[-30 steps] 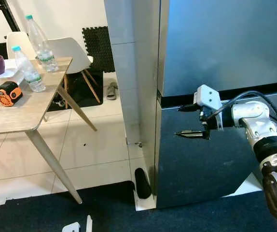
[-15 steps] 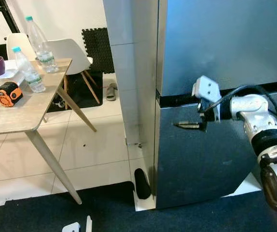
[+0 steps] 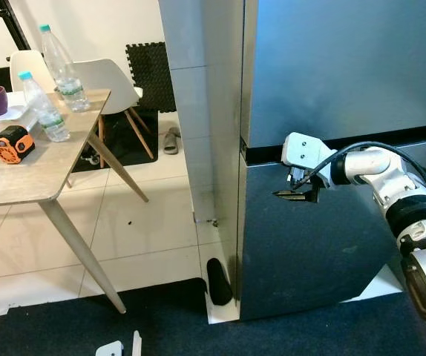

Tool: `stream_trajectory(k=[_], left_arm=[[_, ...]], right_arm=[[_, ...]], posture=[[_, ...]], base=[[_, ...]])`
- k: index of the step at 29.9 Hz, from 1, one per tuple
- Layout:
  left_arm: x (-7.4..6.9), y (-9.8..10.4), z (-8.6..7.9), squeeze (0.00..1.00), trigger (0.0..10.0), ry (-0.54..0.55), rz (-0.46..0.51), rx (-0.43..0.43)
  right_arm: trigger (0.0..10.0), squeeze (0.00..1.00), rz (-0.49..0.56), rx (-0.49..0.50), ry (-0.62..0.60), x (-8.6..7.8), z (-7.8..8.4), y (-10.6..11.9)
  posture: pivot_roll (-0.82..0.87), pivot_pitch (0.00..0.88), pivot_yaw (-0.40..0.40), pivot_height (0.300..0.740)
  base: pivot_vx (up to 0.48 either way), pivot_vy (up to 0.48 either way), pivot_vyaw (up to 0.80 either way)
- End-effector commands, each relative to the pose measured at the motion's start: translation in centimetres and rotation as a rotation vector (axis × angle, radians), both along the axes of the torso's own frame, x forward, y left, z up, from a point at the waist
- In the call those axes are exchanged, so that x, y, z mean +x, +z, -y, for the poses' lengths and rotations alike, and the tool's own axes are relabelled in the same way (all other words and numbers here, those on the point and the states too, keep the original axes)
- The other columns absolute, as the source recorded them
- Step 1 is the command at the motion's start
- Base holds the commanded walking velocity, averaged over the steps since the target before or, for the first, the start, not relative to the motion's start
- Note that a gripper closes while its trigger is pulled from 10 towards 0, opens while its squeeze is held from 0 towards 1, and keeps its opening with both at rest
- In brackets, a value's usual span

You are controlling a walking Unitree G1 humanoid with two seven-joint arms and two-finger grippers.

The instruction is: Restocking fridge

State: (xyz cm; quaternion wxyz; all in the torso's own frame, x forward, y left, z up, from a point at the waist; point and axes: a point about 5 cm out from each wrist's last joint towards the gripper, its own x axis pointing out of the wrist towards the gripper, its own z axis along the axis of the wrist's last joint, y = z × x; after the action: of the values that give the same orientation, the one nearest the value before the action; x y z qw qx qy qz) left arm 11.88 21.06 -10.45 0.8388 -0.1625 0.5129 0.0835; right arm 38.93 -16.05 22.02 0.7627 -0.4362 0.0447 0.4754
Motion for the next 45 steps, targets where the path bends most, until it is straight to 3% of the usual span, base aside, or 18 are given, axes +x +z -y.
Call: stream_trajectory(k=[1,5,13,20,30,33,34,35,37,39,42,45], left_arm=[[-0.2,-0.3,2.1,0.0,10.0,-0.014,-0.002,-0.085],[-0.2,-0.3,2.1,0.0,10.0,-0.014,-0.003,-0.087],[-0.1,-0.3,2.0,0.0,10.0,-0.014,0.0,-0.082],[-0.1,-0.3,2.1,0.0,10.0,-0.014,-0.001,-0.083],[-0.1,-0.3,2.1,0.0,10.0,-0.013,-0.003,-0.086],[-0.1,-0.3,2.1,0.0,10.0,-0.014,-0.002,-0.085],[-0.1,-0.3,2.1,0.0,10.0,-0.014,-0.002,-0.085],[0.0,-0.3,2.1,0.0,10.0,-0.014,-0.001,-0.086],[0.0,-0.3,2.1,0.0,10.0,-0.014,0.0,-0.086],[0.0,-0.3,2.1,0.0,10.0,-0.014,0.0,-0.087],[0.0,-0.3,2.1,0.0,10.0,-0.017,-0.001,-0.087],[0.0,-0.3,2.0,0.0,10.0,-0.021,-0.001,-0.085]], right_arm=[[10.0,0.0,-0.035,-0.056,0.006,-0.1,0.0,-0.8],[10.0,0.0,-0.102,-0.096,0.064,-0.5,-0.1,-1.4],[10.0,0.0,-0.28,-0.229,0.171,-1.8,1.3,-2.6],[10.0,0.0,-0.35,-0.222,0.219,-2.5,2.0,-2.5],[10.0,0.0,-0.354,0.028,0.388,-3.2,1.0,0.3],[10.0,0.0,-0.318,0.258,0.501,-4.3,-0.1,2.5],[10.0,0.0,-0.318,0.258,0.501,-4.3,-0.1,2.5],[10.0,0.0,-0.336,0.453,0.586,-5.4,-0.5,3.8],[10.0,0.0,-0.349,0.499,0.608,-5.7,-0.5,3.9],[10.0,0.0,-0.411,0.55,0.646,-6.6,-0.8,3.0],[10.0,0.0,-0.472,0.545,0.666,-7.4,-1.3,1.5],[10.0,0.0,-0.648,0.465,0.627,-9.1,-2.1,-4.0]], posture=[[-0.01,0.0,-0.02,0.74],[-0.01,0.0,-0.024,0.74],[-0.01,0.0,-0.026,0.74],[-0.01,0.0,-0.026,0.74],[-0.01,0.0,-0.023,0.74],[-0.01,0.0,-0.023,0.74],[-0.01,0.0,-0.023,0.74],[-0.01,0.0,-0.025,0.74],[-0.02,0.0,-0.025,0.74],[-0.02,0.0,-0.025,0.74],[-0.02,0.0,-0.025,0.74],[-0.02,0.0,-0.023,0.74]], base=[[0.0,0.0,0.0],[0.0,0.0,0.0],[0.0,0.0,0.0],[0.0,0.0,0.0],[0.0,0.0,0.0],[0.0,0.0,0.0],[0.0,0.0,0.0],[0.0,0.0,0.0],[0.0,0.0,0.0],[0.0,0.0,0.0],[0.0,0.0,0.0],[0.0,0.0,0.0]])
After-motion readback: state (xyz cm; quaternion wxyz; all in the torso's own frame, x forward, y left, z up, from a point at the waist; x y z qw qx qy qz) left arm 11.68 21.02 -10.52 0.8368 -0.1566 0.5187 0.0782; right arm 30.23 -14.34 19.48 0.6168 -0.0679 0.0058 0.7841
